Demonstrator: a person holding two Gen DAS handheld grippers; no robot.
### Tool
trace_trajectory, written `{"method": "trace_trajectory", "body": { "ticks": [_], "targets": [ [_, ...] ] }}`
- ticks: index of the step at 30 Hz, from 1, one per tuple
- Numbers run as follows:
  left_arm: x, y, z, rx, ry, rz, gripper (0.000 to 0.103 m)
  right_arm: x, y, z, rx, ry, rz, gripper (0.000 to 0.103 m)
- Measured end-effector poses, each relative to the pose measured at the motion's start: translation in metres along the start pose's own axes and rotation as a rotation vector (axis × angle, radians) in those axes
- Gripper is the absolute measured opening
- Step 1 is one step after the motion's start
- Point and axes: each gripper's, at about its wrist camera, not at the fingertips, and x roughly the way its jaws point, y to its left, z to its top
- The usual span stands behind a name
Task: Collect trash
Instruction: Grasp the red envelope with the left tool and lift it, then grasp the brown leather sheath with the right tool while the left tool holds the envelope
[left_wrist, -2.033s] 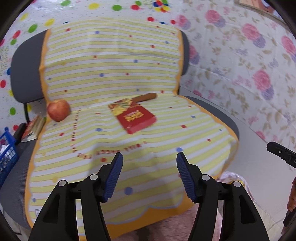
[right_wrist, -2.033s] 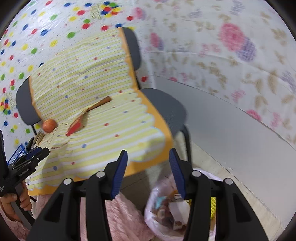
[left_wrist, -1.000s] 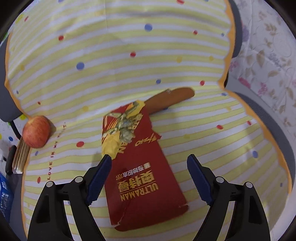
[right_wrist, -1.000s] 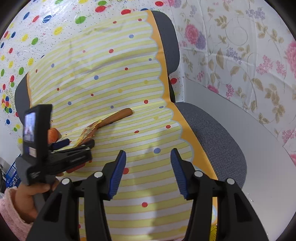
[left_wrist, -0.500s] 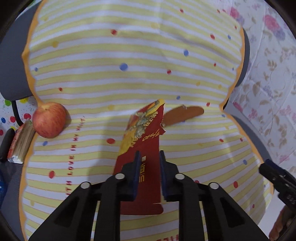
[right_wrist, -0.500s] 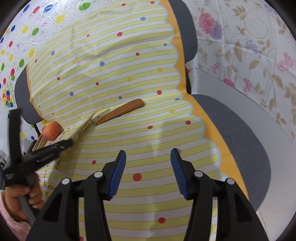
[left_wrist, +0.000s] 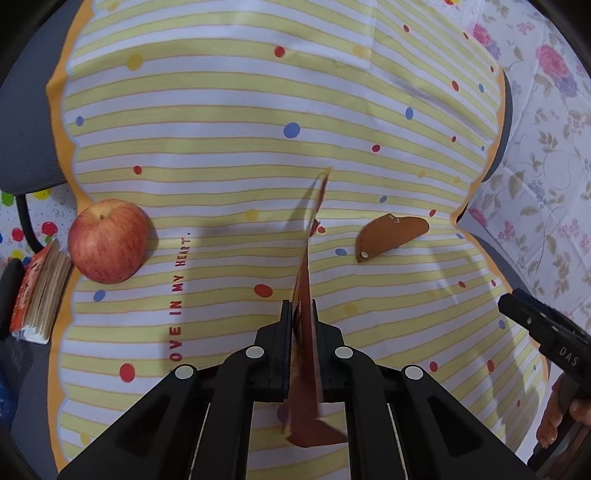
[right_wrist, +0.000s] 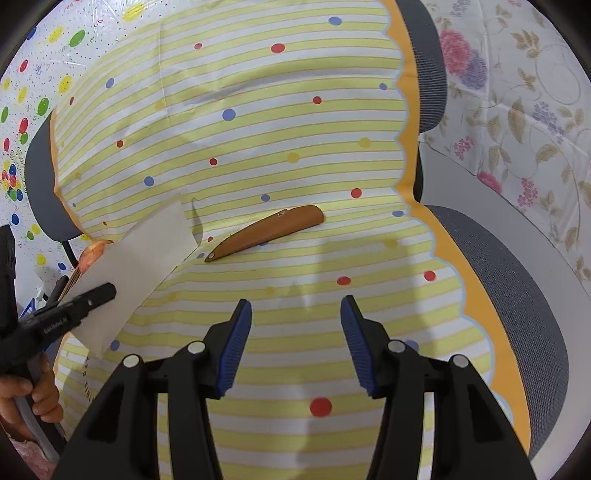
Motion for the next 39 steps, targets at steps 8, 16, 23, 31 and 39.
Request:
{"method": "trace_trajectory", "body": {
  "ticks": [8, 16, 23, 31, 39],
  "targets": [
    [0.01, 0.0, 0.008, 0.03, -0.03, -0.002, 0.0, 0.038, -0.007, 0.02, -0.006, 0.019, -0.012, 0.05],
    [0.016, 0.019, 0.017, -0.018, -0.044, 0.032, 0.0, 0.096, -0.003, 0.059, -0.033, 0.012, -0.011, 0.026],
    [0.028, 0.024, 0.021, -0.02, -0.032, 0.037, 0.0, 0.141, 0.002, 0.095, -0.075, 0.015, -0.055, 0.012],
    [0.019, 0.023, 0.013, -0.007, -0.025, 0.036, 0.0, 0.153, -0.006, 0.096, -0.06, 0.088, -0.071, 0.012],
    [-0.008, 0.025, -0.009, -0.01, -0.027, 0.032, 0.001, 0.095, 0.009, 0.044, -0.058, 0.193, 0.017, 0.012]
  ]
}}
